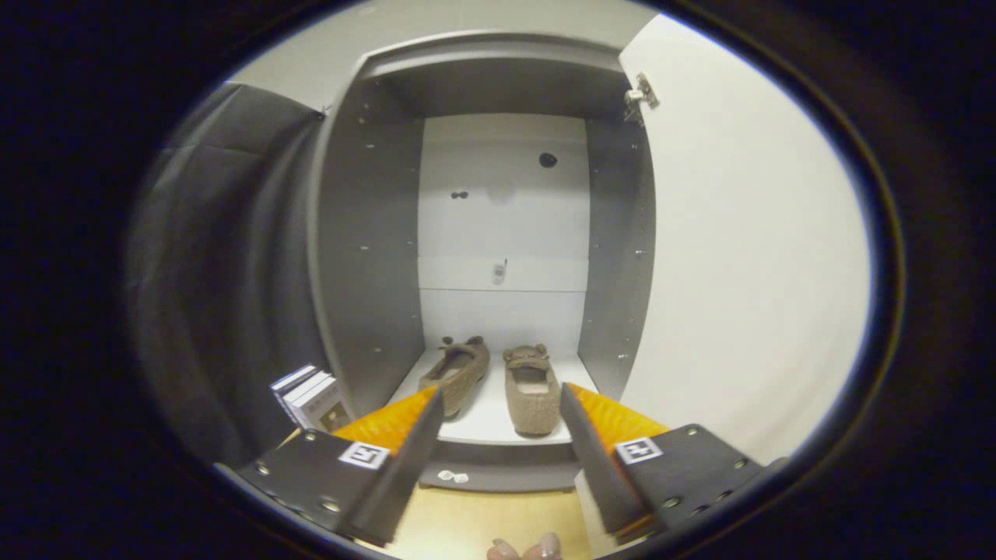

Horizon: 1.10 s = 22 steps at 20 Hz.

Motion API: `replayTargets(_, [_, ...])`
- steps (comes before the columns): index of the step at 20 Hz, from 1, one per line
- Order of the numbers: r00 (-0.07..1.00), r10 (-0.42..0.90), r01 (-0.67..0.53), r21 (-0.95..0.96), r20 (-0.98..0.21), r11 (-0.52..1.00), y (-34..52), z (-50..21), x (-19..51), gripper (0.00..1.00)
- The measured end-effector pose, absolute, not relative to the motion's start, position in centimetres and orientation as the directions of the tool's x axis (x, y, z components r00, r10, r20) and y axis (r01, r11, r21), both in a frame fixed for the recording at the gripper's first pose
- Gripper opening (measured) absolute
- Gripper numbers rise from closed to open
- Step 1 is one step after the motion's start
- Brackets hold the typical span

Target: Open the shoe cabinet door, grab the shoes and put them into the shoe cabinet, then close the shoe cabinet door.

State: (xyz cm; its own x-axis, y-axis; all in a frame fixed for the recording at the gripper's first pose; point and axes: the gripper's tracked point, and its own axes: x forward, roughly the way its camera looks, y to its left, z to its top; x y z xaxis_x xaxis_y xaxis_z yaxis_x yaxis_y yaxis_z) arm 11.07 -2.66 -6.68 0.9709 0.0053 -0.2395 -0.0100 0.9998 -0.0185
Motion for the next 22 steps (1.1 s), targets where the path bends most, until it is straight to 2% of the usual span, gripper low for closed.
replayTargets(1, [0.972,0.02,-0.025,-0.016,-0.234,1.0,-2.3,-6.3,9.3,1.0])
replayTargets(9, [0.987,-0.007,0.013,0.034,-0.161,0.999,-2.2,-2.4,-1.1,0.98])
replayTargets(14, [0.984,-0.137,0.144,0.06,-0.112,0.988,-4.5,-0.4,-7.7,0.98])
replayTargets(17, [0.965,-0.247,0.252,0.049,-0.087,0.967,-8.0,0.2,-12.2,0.98])
replayTargets(22, [0.931,-0.355,0.358,0.026,-0.081,0.933,-15.3,1.3,-17.0,0.98])
